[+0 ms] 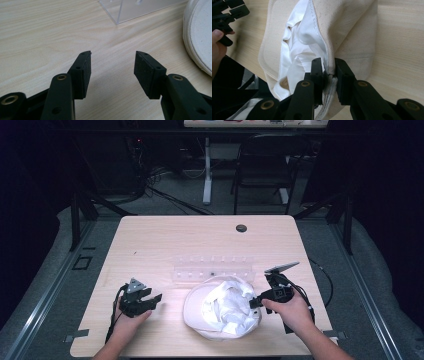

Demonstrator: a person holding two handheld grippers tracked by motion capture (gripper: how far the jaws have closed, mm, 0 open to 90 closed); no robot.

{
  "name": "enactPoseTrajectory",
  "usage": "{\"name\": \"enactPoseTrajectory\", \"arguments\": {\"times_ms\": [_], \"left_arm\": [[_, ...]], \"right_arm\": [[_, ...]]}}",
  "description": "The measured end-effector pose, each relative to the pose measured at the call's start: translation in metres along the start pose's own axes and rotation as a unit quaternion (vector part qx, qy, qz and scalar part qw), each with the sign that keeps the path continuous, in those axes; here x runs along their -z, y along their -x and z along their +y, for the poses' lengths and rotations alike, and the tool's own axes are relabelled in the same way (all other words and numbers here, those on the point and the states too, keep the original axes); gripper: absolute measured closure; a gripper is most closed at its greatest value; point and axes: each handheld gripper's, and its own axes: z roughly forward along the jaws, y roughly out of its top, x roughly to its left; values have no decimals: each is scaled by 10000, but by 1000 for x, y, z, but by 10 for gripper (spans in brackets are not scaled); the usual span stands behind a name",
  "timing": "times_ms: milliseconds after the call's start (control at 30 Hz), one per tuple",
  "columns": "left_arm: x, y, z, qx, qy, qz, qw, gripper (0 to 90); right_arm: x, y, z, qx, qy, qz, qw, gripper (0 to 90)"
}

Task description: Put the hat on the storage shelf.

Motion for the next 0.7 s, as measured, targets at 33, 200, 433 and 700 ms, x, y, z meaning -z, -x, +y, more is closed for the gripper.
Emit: {"name": "enactPoseTrajectory", "arguments": {"times_ms": [33,200,433,700], "left_arm": [[0,0,0,1,-3,-2,10000,484],[0,1,0,-3,23,43,10000,484],[0,0,0,-12,5,1,10000,484],[-1,1,0,-15,-16,-2,10000,484]], "right_arm": [[0,-2,0,-2,-15,-46,10000,789],[3,-10,3,144,1,-319,9994,787],[8,-20,11,297,-272,-592,9974,806],[12,-35,17,437,-381,-770,9953,807]]}}
